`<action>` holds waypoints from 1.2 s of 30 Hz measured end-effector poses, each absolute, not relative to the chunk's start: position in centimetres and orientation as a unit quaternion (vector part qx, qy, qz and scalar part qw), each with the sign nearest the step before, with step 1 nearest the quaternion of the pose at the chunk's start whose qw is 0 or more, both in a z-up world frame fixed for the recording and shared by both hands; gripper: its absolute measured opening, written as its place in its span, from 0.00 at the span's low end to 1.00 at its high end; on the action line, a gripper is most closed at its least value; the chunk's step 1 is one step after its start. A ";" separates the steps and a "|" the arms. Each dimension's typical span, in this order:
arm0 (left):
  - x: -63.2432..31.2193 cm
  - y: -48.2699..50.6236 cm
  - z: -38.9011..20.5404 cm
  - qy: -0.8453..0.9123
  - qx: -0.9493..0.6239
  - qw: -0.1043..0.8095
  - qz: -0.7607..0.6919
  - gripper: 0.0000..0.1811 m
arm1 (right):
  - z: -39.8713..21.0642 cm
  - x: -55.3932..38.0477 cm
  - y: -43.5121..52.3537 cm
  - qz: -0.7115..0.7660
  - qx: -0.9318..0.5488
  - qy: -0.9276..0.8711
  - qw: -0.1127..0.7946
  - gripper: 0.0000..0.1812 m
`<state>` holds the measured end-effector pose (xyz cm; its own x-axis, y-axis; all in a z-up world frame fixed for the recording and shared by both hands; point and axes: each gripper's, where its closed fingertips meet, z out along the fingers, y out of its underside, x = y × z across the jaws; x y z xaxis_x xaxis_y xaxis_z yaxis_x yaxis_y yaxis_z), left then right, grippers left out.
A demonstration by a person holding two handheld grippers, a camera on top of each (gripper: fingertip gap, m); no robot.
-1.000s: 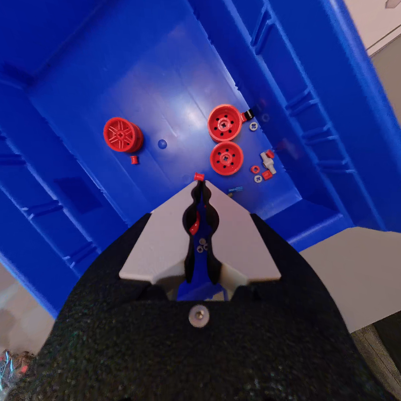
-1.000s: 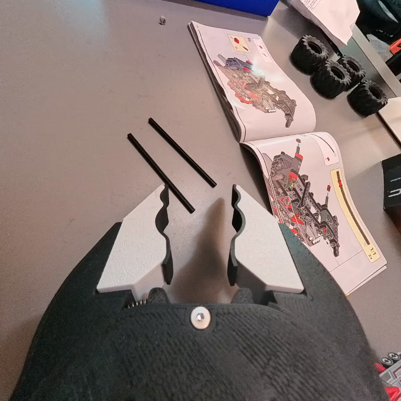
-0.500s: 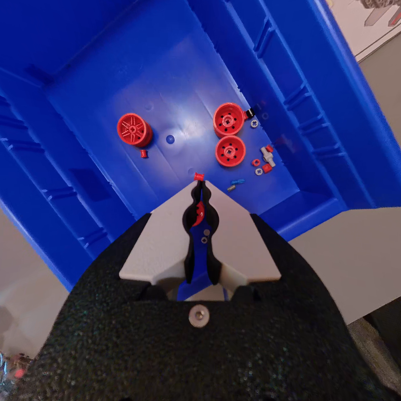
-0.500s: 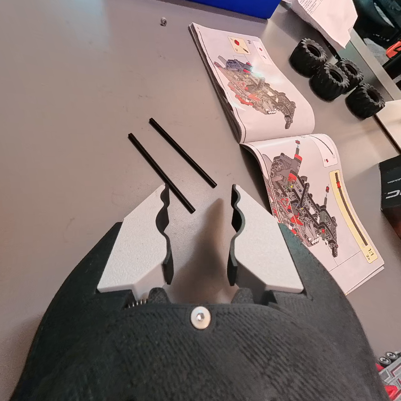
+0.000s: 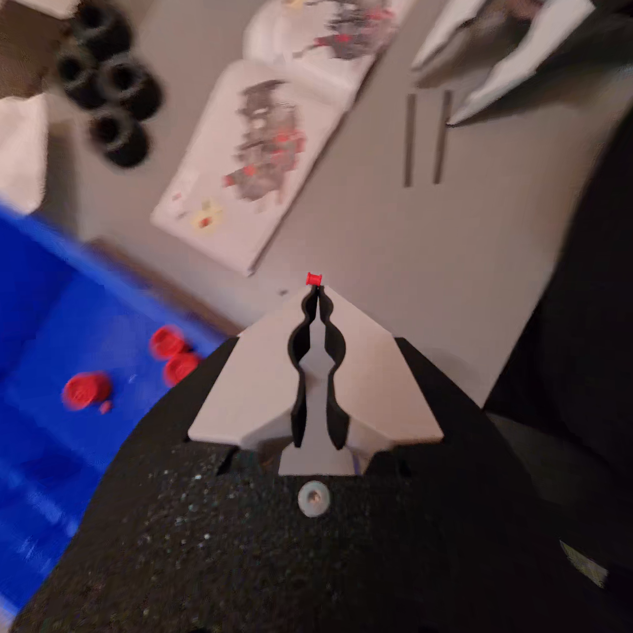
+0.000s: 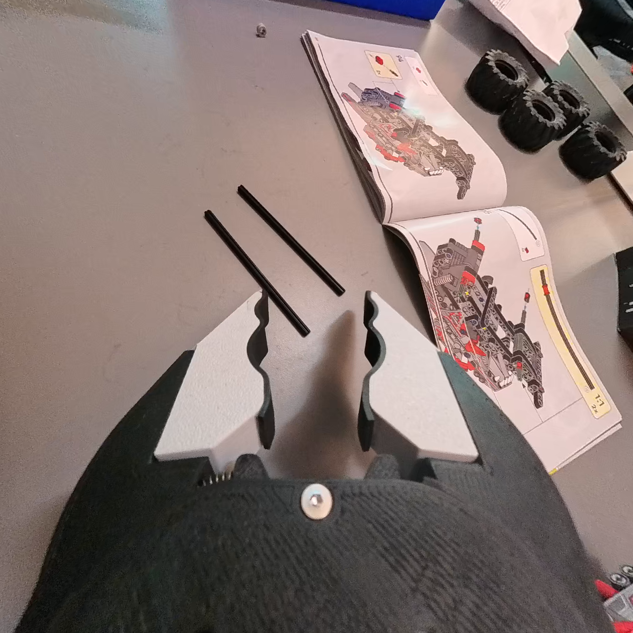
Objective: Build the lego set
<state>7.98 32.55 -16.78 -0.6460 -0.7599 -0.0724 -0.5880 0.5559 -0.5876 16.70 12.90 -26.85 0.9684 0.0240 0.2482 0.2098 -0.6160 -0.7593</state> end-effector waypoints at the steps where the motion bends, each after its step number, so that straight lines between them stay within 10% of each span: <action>1: 8.0 30.3 -18.1 0.878 -0.370 0.146 -0.268 0.00 | -26.9 16.5 12.9 -0.104 -0.892 -0.073 0.433 0.29; 12: 9.1 21.0 -27.8 0.918 -0.286 0.013 -0.274 0.00 | -25.2 15.9 13.3 -0.120 -0.878 -0.126 0.446 0.27; 36: 10.8 22.0 -26.1 0.780 -0.526 0.157 -0.301 0.09 | -24.2 15.4 15.0 -0.145 -0.855 -0.156 0.473 0.18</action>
